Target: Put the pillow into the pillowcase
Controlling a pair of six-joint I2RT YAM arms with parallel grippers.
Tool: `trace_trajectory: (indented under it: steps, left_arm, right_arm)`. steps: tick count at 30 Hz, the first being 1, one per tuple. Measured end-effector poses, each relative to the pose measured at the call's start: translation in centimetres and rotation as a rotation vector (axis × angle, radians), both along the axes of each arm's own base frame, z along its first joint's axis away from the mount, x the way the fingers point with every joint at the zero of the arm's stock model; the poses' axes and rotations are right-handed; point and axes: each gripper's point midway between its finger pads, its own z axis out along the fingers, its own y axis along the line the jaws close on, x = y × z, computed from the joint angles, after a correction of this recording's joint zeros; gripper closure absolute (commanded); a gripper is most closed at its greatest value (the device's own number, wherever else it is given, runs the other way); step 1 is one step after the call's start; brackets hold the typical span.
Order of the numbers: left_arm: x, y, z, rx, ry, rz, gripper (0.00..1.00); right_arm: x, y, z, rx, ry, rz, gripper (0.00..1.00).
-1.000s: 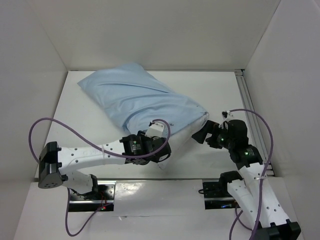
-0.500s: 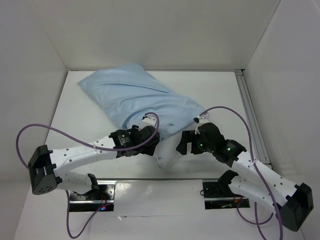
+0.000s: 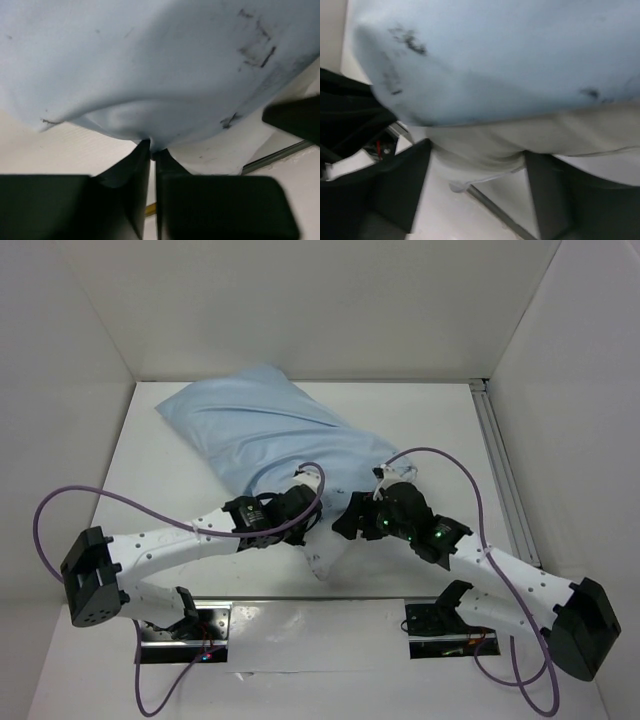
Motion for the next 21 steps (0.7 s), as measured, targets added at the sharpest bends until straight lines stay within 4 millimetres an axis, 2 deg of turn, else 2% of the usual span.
trace_trajectory:
  steps: [1, 2, 3, 4, 6, 8, 17, 21]
  left_arm:
    - [0.0, 0.0, 0.1, 0.002, -0.002, -0.004, 0.97]
    - [0.1, 0.0, 0.3, 0.001, -0.002, -0.002, 1.0]
    - [0.1, 0.0, 0.5, 0.003, -0.002, -0.004, 1.0]
    - [0.2, 0.0, 0.7, 0.001, -0.003, -0.008, 1.0]
    - [0.2, -0.1, 1.3, -0.006, -0.002, -0.008, 1.0]
    - [0.2, -0.5, 2.2, -0.022, 0.0, -0.013, 1.0]
    - [-2.7, -4.1, 8.2, -0.209, -0.003, -0.153, 1.0]
    - [-3.4, -5.3, 9.9, -0.273, 0.015, -0.199, 1.0]
  right_arm:
    - [0.1, 0.2, -0.4, 0.004, 0.01, -0.003, 0.37]
    - [0.2, 0.4, -0.8, 0.008, 0.017, -0.006, 0.47]
    - [0.4, 0.7, -1.1, 0.012, 0.021, -0.009, 0.56]
    - [0.5, 0.9, -1.4, 0.013, 0.027, -0.01, 0.71]
    - [1.0, 1.3, -1.6, 0.023, 0.026, -0.023, 0.88]
    - [1.5, 1.3, -1.5, 0.029, 0.016, -0.047, 1.0]
    - [3.9, 0.3, -0.5, 0.039, -0.032, -0.204, 1.0]
    - [4.5, 0.2, 0.0, 0.055, -0.038, -0.241, 1.0]
